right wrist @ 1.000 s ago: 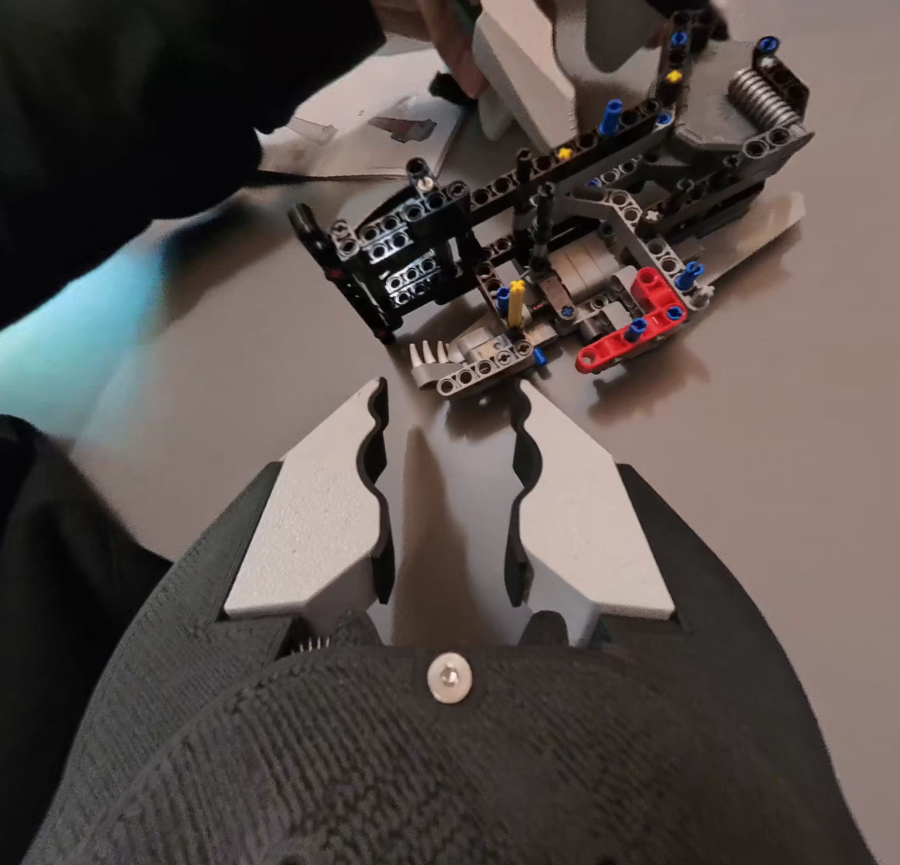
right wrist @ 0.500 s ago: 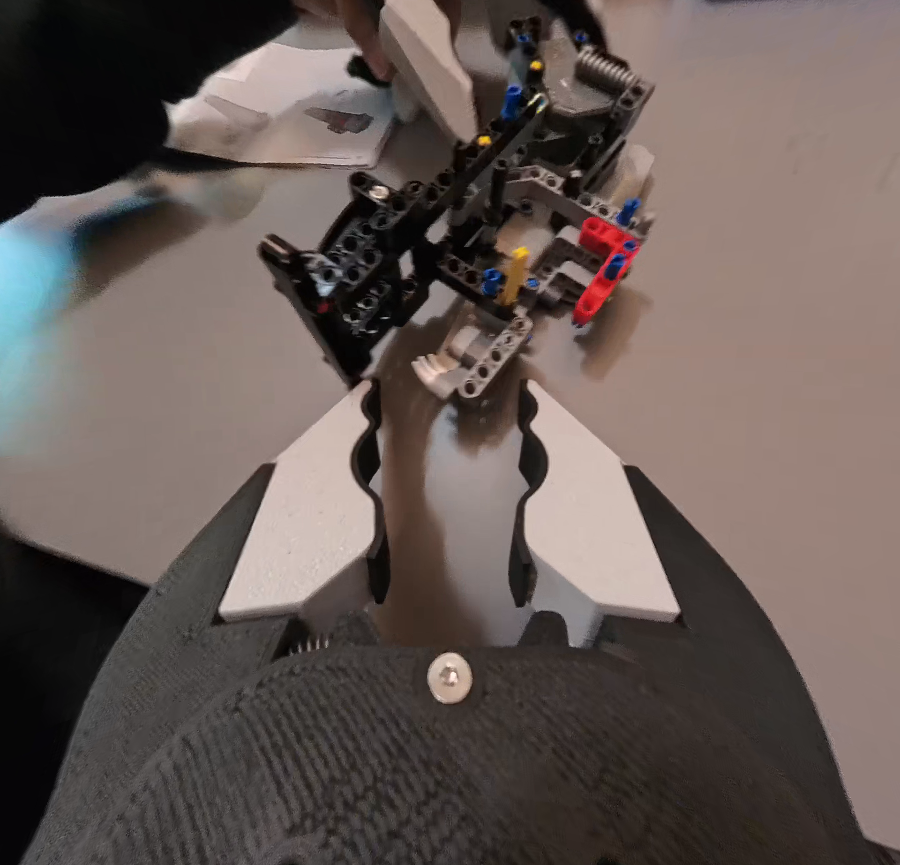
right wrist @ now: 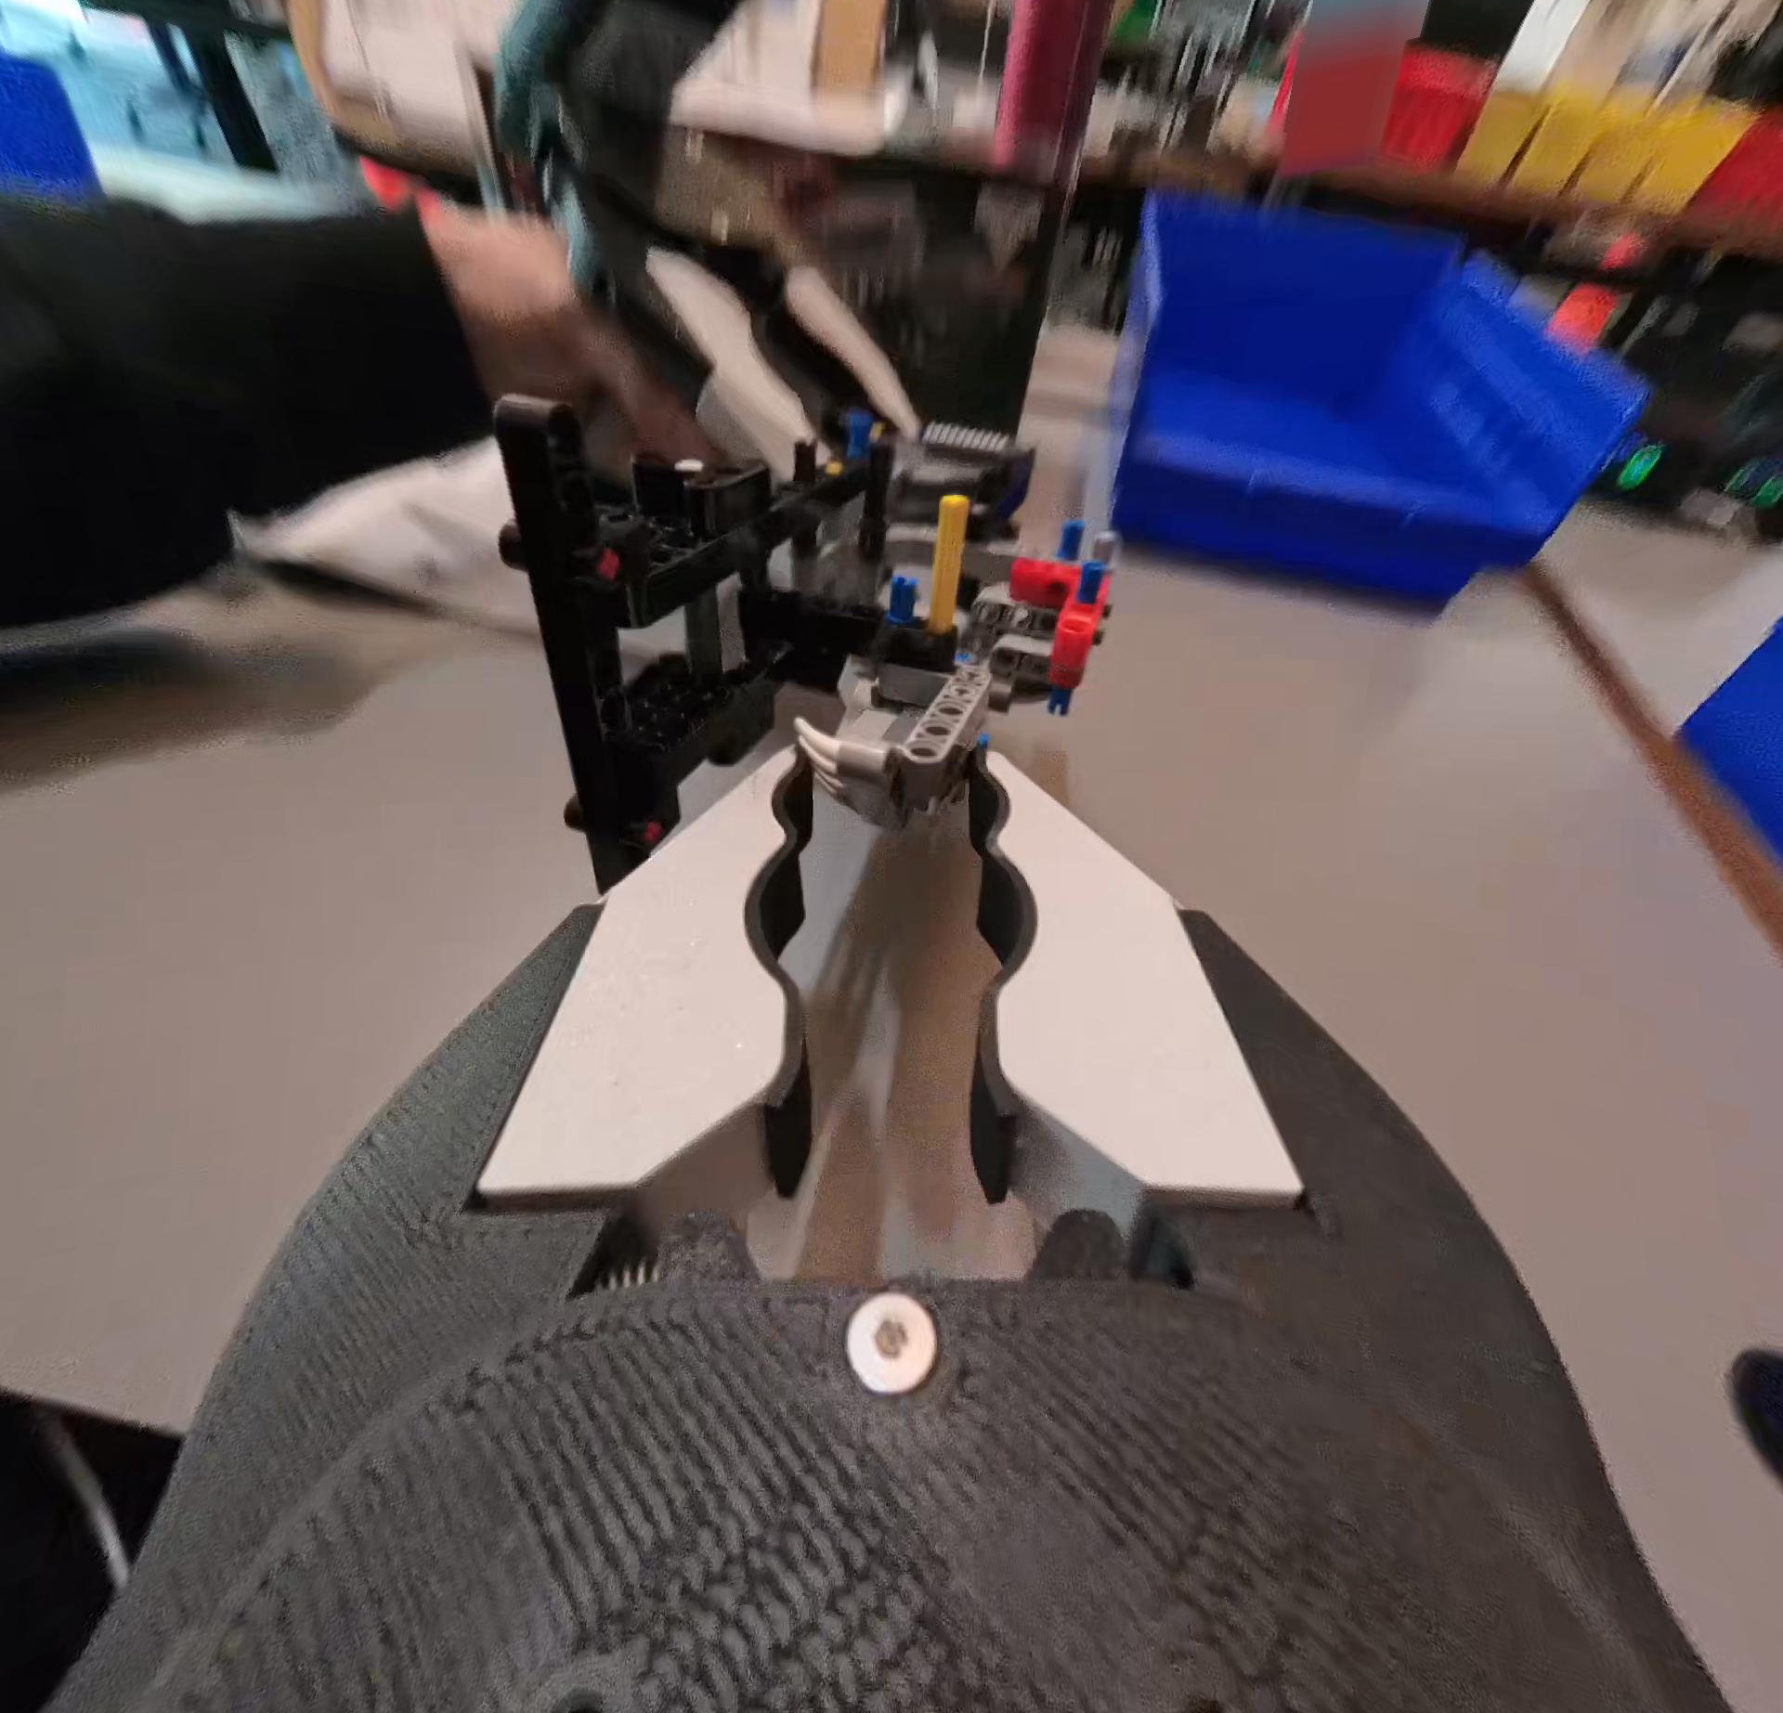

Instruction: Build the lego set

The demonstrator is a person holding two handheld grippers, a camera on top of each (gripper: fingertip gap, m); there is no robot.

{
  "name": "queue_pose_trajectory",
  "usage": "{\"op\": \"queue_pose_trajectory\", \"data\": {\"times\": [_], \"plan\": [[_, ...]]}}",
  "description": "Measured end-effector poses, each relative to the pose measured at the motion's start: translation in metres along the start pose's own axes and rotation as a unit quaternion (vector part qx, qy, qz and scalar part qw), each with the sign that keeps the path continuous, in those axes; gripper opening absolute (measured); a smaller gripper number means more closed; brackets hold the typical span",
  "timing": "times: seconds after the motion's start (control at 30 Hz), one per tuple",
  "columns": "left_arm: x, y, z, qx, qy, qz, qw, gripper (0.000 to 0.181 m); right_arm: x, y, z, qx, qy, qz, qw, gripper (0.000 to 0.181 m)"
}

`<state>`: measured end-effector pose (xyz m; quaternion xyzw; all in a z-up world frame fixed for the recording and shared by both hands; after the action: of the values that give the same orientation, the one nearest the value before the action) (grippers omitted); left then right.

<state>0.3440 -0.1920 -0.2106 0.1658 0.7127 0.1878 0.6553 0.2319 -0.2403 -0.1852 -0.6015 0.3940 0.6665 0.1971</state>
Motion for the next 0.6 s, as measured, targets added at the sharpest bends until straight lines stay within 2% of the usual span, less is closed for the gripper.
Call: {"op": "queue_pose_trajectory", "data": {"times": [0.1, 0.23, 0.4, 0.6], "plan": [[-0.026, 0.029, -0.012, -0.001, 0.054, -0.063, 0.997, 0.047, -0.056, 0.014, 0.004, 0.021, 0.046, -0.081, 0.995, 0.029], [-0.051, 0.063, -0.028, -0.023, 0.114, -0.125, 0.985, 0.047, -0.109, 0.024, 0.015, 0.028, 0.104, -0.129, 0.986, 0.028], [-0.069, 0.100, -0.047, -0.048, 0.171, -0.185, 0.967, 0.047, -0.158, 0.029, 0.031, 0.018, 0.150, -0.171, 0.974, 0.026], [-0.089, 0.145, -0.058, -0.097, 0.140, -0.225, 0.959, 0.047, -0.190, 0.033, 0.055, 0.009, 0.178, -0.207, 0.962, 0.027]]}}
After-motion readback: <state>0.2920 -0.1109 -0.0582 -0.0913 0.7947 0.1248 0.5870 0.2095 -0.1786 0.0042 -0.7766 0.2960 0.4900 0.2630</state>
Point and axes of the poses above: each gripper's, where its closed fingertips meet, y back along the fingers, x out of its underside, z = x × y across the jaws, the point moved 1 cm from there along y, back along the fingers, and after that the axes turned 15 degrees about -x, right-handed, at the moved point
